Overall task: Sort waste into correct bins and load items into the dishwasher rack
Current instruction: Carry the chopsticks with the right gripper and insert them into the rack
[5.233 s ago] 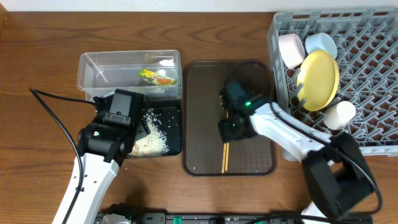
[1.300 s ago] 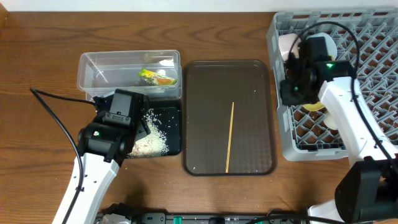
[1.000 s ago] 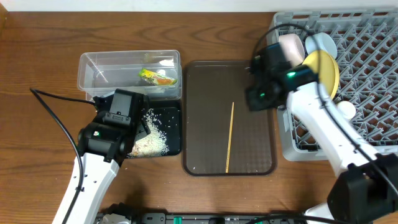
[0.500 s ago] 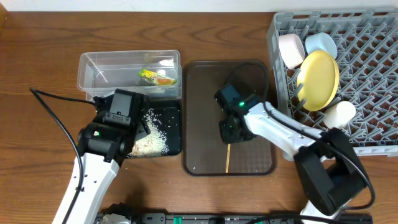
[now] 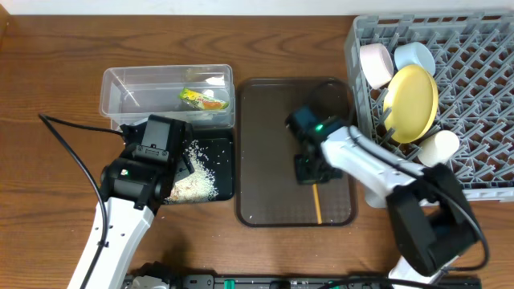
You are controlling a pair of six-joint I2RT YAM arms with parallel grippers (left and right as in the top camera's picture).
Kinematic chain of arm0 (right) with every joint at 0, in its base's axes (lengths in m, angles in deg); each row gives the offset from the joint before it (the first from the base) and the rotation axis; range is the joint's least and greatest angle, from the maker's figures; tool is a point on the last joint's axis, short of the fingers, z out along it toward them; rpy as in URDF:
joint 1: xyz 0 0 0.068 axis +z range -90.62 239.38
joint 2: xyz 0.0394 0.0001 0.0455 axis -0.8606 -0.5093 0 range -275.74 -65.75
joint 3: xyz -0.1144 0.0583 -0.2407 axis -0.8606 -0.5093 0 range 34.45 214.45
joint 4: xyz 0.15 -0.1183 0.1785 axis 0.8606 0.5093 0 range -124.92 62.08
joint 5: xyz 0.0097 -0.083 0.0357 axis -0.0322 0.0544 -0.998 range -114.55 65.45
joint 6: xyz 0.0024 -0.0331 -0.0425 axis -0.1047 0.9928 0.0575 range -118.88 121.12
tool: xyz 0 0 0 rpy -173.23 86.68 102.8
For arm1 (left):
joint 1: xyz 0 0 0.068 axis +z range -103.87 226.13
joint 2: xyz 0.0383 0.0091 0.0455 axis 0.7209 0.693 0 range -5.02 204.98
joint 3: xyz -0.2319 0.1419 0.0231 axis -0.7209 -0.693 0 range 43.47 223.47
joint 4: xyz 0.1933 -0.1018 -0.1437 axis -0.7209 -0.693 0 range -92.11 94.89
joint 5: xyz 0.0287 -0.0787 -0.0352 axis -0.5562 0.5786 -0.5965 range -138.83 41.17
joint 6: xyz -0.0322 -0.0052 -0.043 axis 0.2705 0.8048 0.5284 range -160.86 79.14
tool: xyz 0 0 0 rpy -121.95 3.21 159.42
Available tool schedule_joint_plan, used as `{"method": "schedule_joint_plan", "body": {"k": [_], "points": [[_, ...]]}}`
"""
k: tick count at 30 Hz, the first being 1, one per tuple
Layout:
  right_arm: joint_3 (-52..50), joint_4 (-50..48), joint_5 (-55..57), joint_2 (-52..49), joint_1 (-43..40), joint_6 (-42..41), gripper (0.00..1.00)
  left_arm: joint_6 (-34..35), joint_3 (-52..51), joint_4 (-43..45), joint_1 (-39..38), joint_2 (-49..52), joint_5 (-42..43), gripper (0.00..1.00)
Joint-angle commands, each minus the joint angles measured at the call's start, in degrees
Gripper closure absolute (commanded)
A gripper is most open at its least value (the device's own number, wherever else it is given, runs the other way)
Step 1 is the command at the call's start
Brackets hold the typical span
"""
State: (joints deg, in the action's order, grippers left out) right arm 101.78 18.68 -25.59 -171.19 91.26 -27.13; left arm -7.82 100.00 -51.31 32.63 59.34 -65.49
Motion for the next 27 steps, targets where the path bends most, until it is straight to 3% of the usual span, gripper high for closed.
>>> {"method": "schedule_joint_plan", "body": {"k": [1,7,15,27], "points": [[7.32,3.89,1.01,5.46,-4.79,8.37,0.99,0.48,1.03,-0.13,0.35,0.04,-0.5,0.2],[16.2,9.75,1.01,9.55,-14.69,19.08,0.99,0.5,1.03,-0.11,0.35,0.04,-0.5,0.2],[15.85,9.07,0.98,8.85,-24.92,24.83,0.99,0.5,1.03,-0.11,0.35,0.04,-0.5,0.2],[12.59,4.96,2.51,8.52,-27.1,28.74,0.95,0.5,1.03,-0.11,0.35,0.04,-0.48,0.2]]}}
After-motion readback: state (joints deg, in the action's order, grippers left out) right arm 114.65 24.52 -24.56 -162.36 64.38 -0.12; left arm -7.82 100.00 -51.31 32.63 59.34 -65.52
